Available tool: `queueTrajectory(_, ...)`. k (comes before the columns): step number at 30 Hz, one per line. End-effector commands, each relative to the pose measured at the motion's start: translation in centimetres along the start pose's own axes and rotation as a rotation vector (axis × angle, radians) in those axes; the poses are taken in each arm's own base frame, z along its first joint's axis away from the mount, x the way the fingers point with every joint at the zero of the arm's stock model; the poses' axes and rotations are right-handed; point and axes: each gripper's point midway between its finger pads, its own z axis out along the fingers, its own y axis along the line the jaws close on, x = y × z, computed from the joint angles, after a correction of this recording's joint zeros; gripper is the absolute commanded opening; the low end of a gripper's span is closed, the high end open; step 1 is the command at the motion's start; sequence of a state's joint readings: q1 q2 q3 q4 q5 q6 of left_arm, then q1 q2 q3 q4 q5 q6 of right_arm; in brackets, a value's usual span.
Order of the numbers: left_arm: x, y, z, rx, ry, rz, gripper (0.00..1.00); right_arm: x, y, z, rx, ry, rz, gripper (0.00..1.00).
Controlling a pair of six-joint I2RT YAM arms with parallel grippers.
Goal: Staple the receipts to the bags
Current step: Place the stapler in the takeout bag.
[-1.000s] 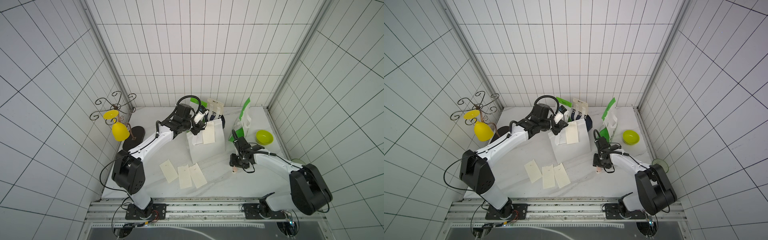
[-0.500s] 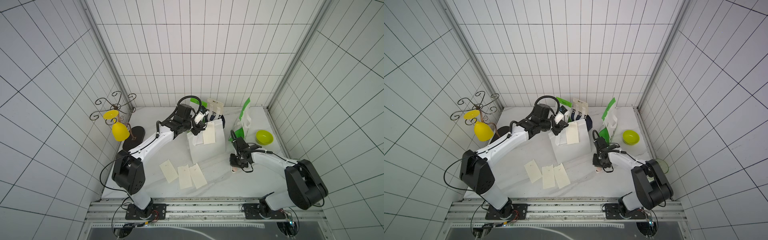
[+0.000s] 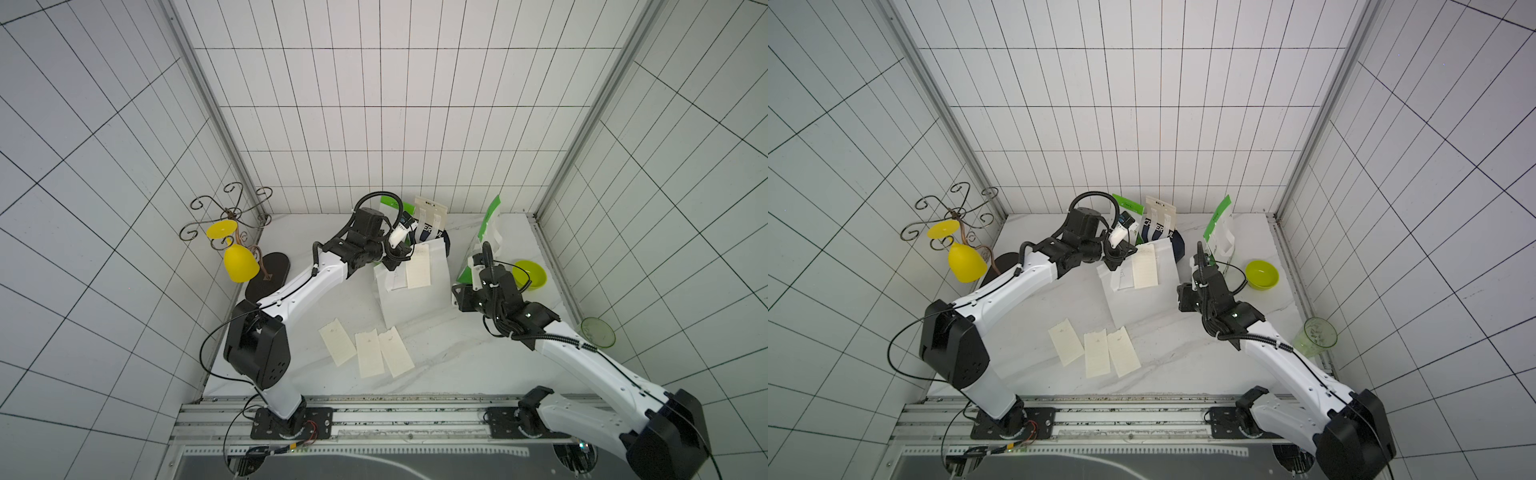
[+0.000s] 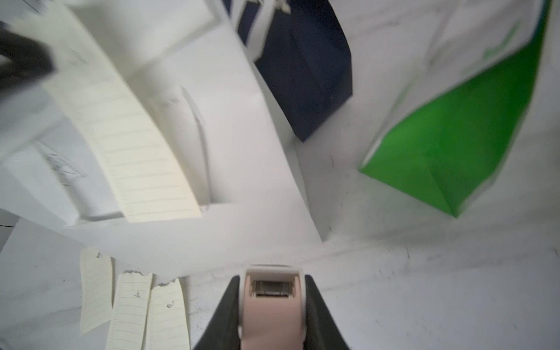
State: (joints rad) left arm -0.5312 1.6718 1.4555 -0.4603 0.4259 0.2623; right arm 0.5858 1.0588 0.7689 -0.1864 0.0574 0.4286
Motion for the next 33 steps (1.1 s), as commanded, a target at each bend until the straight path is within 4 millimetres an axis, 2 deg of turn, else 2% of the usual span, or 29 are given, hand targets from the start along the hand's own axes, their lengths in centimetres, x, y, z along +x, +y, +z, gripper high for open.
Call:
queueTrajectory(1, -0.5, -0.5, -0.2, 0.01, -0.009, 0.014, 0.0, -11.5, 6.0, -4.8, -0.151, -0.446, -0.079, 0.0)
queueTrajectory(4, -0.7, -0.5, -0.4, 0.006, -0.015, 0.015, 0.0, -13.7, 7.5, -7.1, -0.219, -0.65, -0.092, 0.0)
queueTrajectory(7, -0.8, -0.6, -0.5, 0.008, -0.013, 0.013, 0.0, -15.0, 8.5, -8.9, -0.286, -0.81, -0.083, 0.0)
queueTrajectory(11, -0.8, -0.5, -0.5, 0.012, -0.013, 0.005, 0.0, -15.7, 9.3, -9.7, -0.336, -0.914, -0.088, 0.0)
queueTrajectory(15, -1.2, -0.4, -0.6, 0.04, -0.028, -0.026, 0.0, -15.5, 9.3, -8.3, -0.336, -0.93, -0.074, 0.0)
queueTrajectory(23, -2.9, 0.3, -2.2, 0.086, -0.103, -0.134, 0.0, -14.7, 10.0, -6.0, -0.379, -0.905, -0.085, 0.0)
queueTrajectory(33, -1.9, -0.4, -1.5, 0.1, -0.076, -0.164, 0.0, -13.8, 11.8, -3.2, -0.47, -0.832, -0.159, 0.0)
